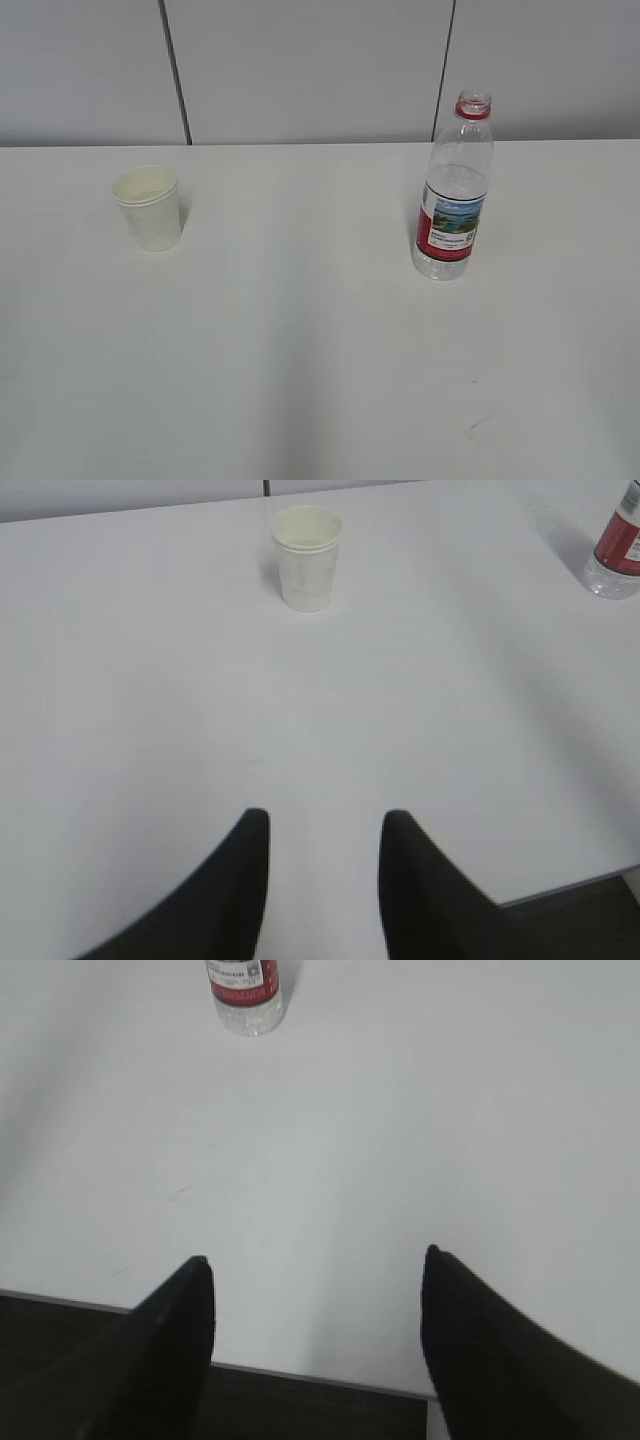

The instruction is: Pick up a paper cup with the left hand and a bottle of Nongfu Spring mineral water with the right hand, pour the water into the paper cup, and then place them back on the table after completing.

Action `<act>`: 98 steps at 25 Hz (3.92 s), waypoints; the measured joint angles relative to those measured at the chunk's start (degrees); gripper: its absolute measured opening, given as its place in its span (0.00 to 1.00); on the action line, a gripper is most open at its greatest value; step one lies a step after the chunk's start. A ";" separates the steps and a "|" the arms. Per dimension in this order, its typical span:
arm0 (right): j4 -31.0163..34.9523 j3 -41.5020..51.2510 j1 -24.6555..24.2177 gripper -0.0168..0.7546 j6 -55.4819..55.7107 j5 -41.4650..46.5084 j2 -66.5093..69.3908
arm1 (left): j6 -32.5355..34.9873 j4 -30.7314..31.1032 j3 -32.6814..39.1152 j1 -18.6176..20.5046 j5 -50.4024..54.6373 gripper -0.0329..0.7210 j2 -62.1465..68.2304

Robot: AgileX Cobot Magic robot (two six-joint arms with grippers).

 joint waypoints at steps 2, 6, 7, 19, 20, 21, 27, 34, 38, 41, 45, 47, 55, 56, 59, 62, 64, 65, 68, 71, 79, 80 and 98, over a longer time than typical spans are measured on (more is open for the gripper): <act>0.00 0.68 0.00 0.65 0.00 -1.20 0.00 | 0.05 -0.53 0.00 0.00 -0.06 0.36 0.00; 0.00 1.02 0.00 0.65 0.00 -1.85 0.00 | 0.23 -2.08 0.00 0.00 -0.19 0.36 0.00; 0.00 1.27 0.00 0.65 0.00 -1.98 0.00 | 0.23 -2.15 0.00 -0.06 -0.19 0.36 0.00; 0.20 1.37 0.00 0.64 0.00 -2.08 0.00 | 0.23 -2.39 0.00 -0.44 -0.19 0.36 0.00; 0.20 1.37 0.00 0.64 0.00 -2.08 0.00 | 0.23 -2.39 0.00 -0.44 -0.19 0.36 0.00; 0.20 1.37 0.00 0.64 0.00 -2.08 0.00 | 0.23 -2.39 0.00 -0.44 -0.19 0.36 0.00; 0.20 1.37 0.00 0.65 0.00 -2.08 0.00 | 0.23 -2.39 0.00 -0.44 -0.19 0.36 0.00; 0.20 1.37 0.00 0.64 0.00 -2.19 0.00 | 0.23 -2.39 0.00 -0.44 -0.19 0.46 0.00; 0.20 1.37 0.00 0.64 0.00 -2.19 0.00 | 0.23 -2.39 0.00 -0.44 -0.19 0.83 0.00; 0.20 1.37 0.00 0.64 0.00 -2.19 0.00 | -0.71 -1.99 0.00 -0.44 -0.19 0.90 0.00; 0.20 1.37 0.00 0.64 0.00 -2.19 0.00 | -1.46 -1.33 0.00 -0.15 -0.19 0.91 0.00; 0.20 1.37 0.00 0.64 0.00 -2.19 0.00 | -1.46 -1.31 0.00 -0.10 -0.19 0.91 0.00; 0.20 1.37 0.00 0.64 0.00 -2.19 0.00 | -1.46 -1.26 0.00 -0.10 -0.19 0.87 0.00; 0.20 1.37 0.00 0.64 0.00 -2.19 0.00 | -1.46 -1.26 0.00 -0.10 -0.19 0.86 0.00; 0.20 1.37 0.00 0.64 0.00 -2.19 0.00 | -1.46 -1.26 0.00 -0.10 -0.19 0.83 0.00; 0.20 1.37 0.00 0.64 0.00 -2.19 0.00 | -1.46 -1.24 0.00 -0.10 -0.19 0.82 0.00; 0.20 1.37 0.00 0.64 0.00 -2.19 0.00 | -1.46 -1.24 0.00 -0.10 -0.19 0.82 0.00; 0.20 1.37 0.00 0.64 0.00 -2.19 0.00 | -1.46 -1.24 0.00 -0.03 -0.19 0.81 0.00; 1.07 1.37 0.00 0.68 2.15 -2.19 0.00 | -1.46 -1.24 0.00 -0.03 -0.19 0.81 0.00; 1.64 1.37 0.00 0.83 2.78 -2.19 0.00 | -1.46 -1.19 0.00 -0.03 -0.19 0.80 0.00; 1.87 1.40 0.00 0.85 3.00 -2.31 0.00 | -1.46 -1.19 0.00 7.58 -0.19 0.79 0.00; 1.87 1.40 0.00 0.83 3.00 -2.31 0.00 | -1.46 -1.19 0.00 8.45 -0.19 0.78 0.00; -0.59 1.40 -4.44 0.60 3.00 -2.31 0.00 | -1.48 -1.19 0.00 11.63 -0.19 0.78 0.00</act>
